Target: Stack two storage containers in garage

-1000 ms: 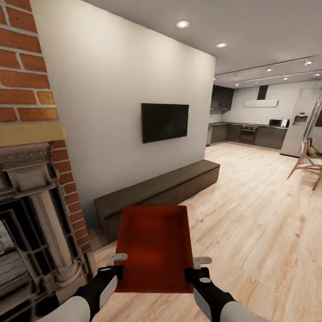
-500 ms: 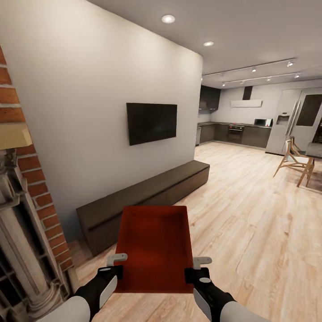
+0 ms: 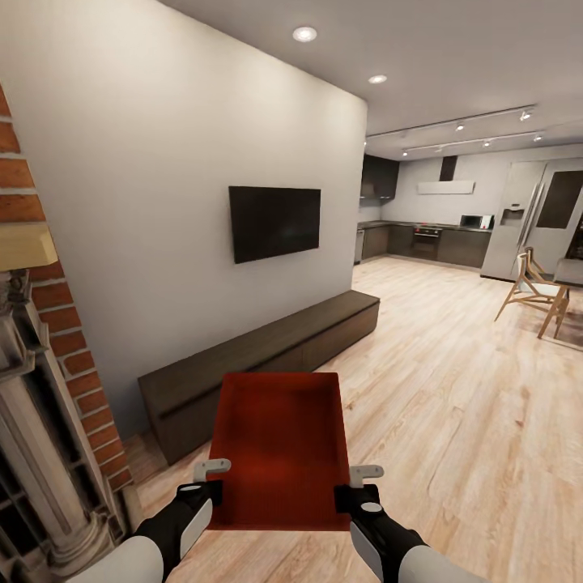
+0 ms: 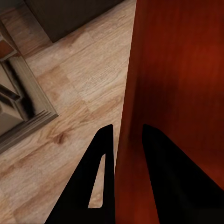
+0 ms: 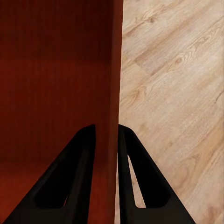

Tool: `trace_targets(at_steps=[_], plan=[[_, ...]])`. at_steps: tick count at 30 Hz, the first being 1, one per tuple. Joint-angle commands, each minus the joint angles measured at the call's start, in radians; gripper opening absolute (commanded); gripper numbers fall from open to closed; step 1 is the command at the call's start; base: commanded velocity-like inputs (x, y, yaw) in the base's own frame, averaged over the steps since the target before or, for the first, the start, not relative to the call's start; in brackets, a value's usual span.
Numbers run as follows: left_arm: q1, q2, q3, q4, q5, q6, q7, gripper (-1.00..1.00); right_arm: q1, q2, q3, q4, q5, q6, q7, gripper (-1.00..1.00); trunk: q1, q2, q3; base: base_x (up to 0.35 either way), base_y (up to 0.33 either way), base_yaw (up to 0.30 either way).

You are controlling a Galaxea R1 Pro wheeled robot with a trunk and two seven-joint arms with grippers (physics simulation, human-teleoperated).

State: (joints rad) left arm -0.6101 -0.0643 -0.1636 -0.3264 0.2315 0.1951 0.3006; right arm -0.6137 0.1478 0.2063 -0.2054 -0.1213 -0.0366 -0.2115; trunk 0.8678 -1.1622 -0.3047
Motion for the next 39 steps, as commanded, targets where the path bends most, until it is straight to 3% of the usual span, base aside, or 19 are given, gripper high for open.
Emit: trace_targets(at_steps=[1, 12, 39], plan=[[0.000, 0.008, -0.008, -0.005, -0.014, -0.051, 0.011, -1.00, -0.001, -0.016, -0.041, 0.003, -0.066, -0.005, -0.006, -1.00, 0.000, -0.001, -0.001, 0.000, 0.000, 0.000], [0.000, 0.006, -0.008, -0.005, -0.015, -0.051, 0.012, -1.00, -0.001, -0.016, -0.040, 0.003, -0.066, -0.008, -0.007, -1.00, 0.000, -0.001, -0.001, 0.000, 0.000, -0.055], [0.000, 0.006, -0.010, -0.005, -0.014, -0.051, 0.012, -1.00, -0.001, -0.016, -0.041, 0.003, -0.066, -0.005, -0.008, -1.00, 0.000, -0.001, -0.001, 0.000, 0.000, -0.283]])
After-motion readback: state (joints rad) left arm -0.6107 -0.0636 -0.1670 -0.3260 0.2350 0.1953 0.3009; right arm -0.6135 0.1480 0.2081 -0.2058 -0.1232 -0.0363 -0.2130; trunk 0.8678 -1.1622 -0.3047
